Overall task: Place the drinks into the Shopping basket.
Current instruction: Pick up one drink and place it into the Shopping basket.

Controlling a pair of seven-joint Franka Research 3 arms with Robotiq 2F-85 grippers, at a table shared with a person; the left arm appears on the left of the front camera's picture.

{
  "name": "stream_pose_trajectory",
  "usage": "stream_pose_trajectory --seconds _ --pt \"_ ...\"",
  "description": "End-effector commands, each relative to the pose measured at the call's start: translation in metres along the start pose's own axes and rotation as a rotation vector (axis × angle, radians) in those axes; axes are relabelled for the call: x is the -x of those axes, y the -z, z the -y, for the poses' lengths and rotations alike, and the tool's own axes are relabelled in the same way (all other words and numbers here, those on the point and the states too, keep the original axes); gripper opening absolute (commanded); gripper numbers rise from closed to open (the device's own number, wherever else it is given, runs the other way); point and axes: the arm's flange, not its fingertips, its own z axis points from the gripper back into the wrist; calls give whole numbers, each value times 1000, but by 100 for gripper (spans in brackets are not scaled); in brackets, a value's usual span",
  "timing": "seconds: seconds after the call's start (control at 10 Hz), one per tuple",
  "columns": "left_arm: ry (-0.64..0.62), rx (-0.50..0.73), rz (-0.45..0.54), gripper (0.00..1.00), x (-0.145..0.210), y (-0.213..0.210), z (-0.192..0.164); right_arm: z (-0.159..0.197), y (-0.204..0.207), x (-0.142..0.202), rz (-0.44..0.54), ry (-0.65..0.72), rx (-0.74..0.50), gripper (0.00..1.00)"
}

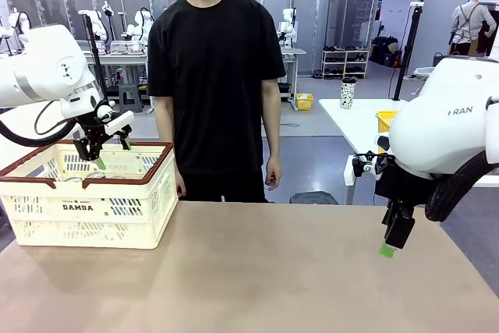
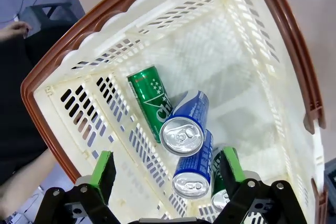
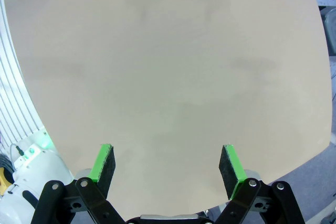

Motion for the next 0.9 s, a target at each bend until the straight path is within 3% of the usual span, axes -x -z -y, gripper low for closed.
stream_pose_trajectory --seconds 0.0,0.8 --pt "1 -2 0 100 1 4 -1 0 0 1 -6 1 0 100" --pt "1 -2 0 100 1 4 -1 0 0 1 -6 1 0 100"
